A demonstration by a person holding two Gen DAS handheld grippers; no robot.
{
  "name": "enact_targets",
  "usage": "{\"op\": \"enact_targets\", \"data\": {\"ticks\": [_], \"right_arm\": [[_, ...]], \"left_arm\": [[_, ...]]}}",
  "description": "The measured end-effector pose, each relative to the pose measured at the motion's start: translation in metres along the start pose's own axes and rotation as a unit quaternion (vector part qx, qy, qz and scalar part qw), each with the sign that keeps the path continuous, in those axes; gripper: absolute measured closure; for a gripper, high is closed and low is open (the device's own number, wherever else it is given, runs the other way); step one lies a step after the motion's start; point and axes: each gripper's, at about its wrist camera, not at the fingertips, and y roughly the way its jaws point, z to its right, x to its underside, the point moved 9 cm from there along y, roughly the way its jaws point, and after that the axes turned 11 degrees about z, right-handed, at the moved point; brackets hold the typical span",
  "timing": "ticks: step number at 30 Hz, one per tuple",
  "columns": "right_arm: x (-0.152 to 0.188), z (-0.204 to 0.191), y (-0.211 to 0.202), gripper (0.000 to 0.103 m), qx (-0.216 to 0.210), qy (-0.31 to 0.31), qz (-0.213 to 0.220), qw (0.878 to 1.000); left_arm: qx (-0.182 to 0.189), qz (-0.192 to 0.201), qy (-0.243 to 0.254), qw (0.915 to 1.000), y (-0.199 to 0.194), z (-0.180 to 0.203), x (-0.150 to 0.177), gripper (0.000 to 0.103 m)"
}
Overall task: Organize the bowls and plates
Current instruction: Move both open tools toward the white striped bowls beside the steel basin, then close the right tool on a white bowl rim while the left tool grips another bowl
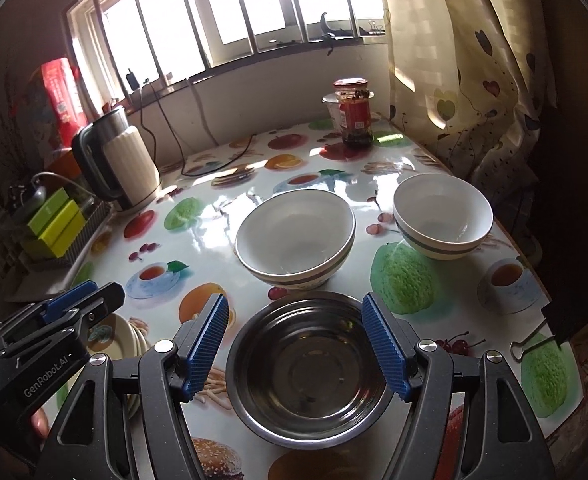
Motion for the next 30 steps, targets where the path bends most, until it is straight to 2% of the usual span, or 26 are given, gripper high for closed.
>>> {"op": "enact_targets", "data": {"ticks": [7,10,16,24,30], "right_arm": [[-0.016,0.025,0.016,0.033,0.023,0.001,-0.002,1.000],[-0.024,0.034,0.026,0.033,0.029,-0.005,-0.006,1.000],[-0.030,0.052,0.052,0.033,0.036,0.005,-0.021,0.999],[-0.029,0.056,0.078,0.034,0.032,-0.001,-0.041,0.999],[-0.026,0.054,0.093,0.046,0.029,-0.016,-0.055,0.998]], "left_arm": [[0.036,-0.011,-0.015,0.9992,0.026,0.015,-0.015,0.064],[0.067,-0.027,-0.037,0.9967,0.042,0.023,-0.020,0.064],[0.072,-0.040,-0.037,0.9960,0.068,0.034,-0.027,0.064],[0.083,-0.078,-0.048,0.9924,0.099,0.047,-0.016,0.064],[0.079,-0.086,-0.047,0.9920,0.111,0.051,-0.013,0.064]]}}
